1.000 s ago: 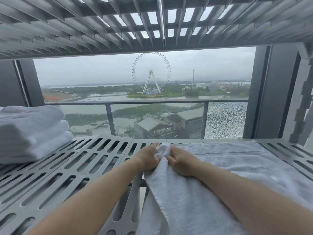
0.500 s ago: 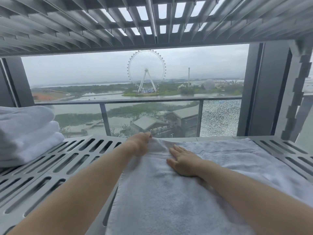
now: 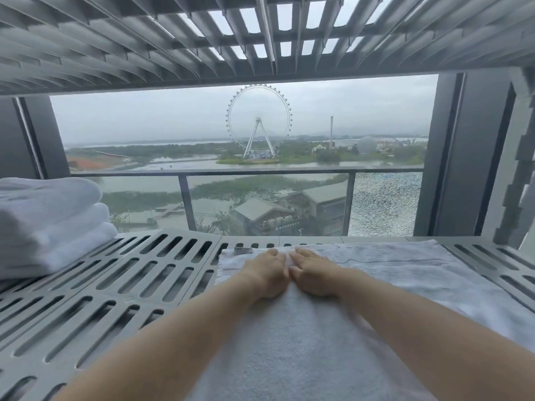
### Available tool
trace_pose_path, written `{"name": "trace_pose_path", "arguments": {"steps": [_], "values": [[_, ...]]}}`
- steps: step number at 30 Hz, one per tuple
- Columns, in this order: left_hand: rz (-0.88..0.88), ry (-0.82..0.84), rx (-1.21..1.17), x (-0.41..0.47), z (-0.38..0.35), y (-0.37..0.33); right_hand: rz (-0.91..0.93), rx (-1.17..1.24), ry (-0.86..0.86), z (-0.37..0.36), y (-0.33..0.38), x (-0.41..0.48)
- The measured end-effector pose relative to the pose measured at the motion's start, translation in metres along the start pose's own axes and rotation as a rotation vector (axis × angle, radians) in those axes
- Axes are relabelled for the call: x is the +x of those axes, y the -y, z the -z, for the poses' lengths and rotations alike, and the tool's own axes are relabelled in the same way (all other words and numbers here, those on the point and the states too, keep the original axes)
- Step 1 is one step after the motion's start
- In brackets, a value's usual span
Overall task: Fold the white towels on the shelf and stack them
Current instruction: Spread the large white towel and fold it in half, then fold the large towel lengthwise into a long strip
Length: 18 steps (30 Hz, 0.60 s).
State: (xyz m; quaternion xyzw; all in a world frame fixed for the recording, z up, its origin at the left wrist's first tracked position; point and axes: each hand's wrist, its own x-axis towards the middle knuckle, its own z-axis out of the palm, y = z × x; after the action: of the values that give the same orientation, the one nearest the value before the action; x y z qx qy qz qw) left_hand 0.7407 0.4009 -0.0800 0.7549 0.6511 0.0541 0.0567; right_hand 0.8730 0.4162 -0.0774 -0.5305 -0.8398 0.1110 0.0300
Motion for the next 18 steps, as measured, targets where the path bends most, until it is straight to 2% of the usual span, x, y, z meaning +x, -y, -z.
{"name": "trace_pose_path", "arguments": {"steps": [3,9,13,16,18], "values": [[0.034,0.03,0.001,-0.002,-0.004,0.004,-0.018,-0.004,-0.032,0.006,-0.011,-0.01],[0.002,0.045,0.004,0.006,0.001,0.009,-0.251,-0.047,0.012,0.009,-0.047,-0.047],[0.041,0.013,0.118,0.003,0.011,-0.013,-0.224,-0.047,0.008,0.006,-0.065,-0.049],[0.023,0.057,-0.061,-0.005,0.008,-0.051,-0.208,-0.071,0.001,0.012,-0.073,-0.037],[0.051,0.1,-0.089,-0.011,-0.003,-0.066,-0.178,-0.078,0.005,0.016,-0.078,-0.031]]}}
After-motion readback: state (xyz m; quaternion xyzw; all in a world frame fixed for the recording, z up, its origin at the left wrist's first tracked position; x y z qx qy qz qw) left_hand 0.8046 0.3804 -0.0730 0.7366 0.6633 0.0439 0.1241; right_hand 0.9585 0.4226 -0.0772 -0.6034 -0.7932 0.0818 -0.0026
